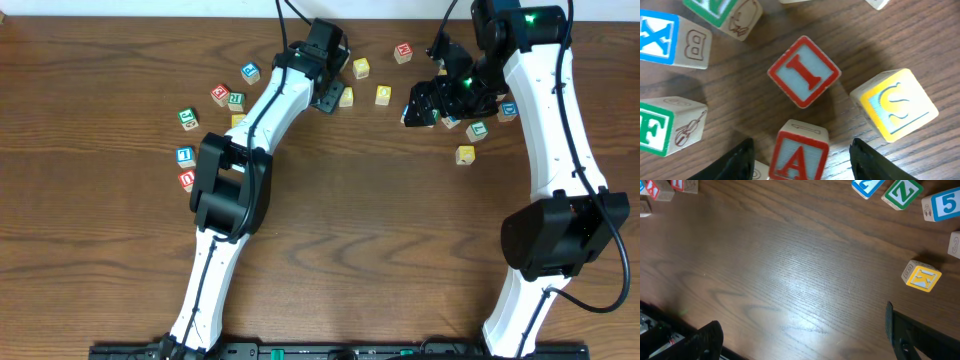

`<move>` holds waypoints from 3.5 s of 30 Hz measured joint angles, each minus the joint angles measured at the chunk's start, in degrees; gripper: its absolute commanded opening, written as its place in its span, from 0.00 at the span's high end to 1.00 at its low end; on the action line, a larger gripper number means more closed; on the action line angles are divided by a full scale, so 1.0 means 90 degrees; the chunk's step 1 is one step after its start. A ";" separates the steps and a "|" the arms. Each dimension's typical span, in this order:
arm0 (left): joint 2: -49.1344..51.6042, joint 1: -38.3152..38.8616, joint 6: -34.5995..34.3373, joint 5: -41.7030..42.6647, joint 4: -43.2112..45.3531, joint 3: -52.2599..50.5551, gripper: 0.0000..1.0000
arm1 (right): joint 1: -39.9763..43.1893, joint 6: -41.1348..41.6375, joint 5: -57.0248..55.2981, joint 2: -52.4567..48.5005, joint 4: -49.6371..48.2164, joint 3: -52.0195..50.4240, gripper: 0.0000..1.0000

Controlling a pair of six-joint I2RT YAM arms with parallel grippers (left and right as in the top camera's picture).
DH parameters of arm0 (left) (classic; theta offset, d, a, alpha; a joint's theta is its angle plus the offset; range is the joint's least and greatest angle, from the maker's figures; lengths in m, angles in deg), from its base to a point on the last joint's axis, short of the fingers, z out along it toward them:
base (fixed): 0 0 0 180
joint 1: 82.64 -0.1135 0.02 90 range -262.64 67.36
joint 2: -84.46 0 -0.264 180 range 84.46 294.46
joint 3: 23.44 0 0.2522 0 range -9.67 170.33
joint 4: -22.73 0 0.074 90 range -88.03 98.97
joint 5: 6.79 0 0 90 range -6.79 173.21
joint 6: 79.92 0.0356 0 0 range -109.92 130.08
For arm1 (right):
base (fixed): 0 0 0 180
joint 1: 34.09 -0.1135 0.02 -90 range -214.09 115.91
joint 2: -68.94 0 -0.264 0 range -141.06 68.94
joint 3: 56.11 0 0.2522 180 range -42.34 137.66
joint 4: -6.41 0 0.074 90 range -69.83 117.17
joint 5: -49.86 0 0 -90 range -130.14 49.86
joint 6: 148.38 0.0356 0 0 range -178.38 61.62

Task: Spell out AI2
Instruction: 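Close the left gripper around the red A block, then carry the A block to the open table center and lower it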

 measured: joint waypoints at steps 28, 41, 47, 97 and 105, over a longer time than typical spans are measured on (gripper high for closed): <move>0.0000 -0.0019 -0.0002 0.0248 0.0228 -0.0352 0.56 | -0.0017 0.0000 -0.0053 0.0000 -0.0005 0.0000 0.01; 0.0000 -0.0019 -0.0500 0.0248 0.0296 -0.0352 0.66 | -0.0017 0.0000 -0.0053 0.0000 -0.0005 0.0000 0.01; 0.0000 -0.0019 -0.0719 0.0248 0.0299 -0.0352 0.66 | -0.0017 0.0000 -0.0053 0.0000 -0.0005 0.0000 0.01; -0.1977 0.0699 -0.3558 0.0291 -0.1979 -0.2688 0.75 | -0.0034 0.0000 -0.0673 0.0000 -0.0187 0.0000 0.01; -0.1977 0.0699 -0.3837 0.0250 -0.1426 -0.3036 0.73 | -0.0034 0.0000 -0.0673 0.0000 -0.0197 0.0000 0.01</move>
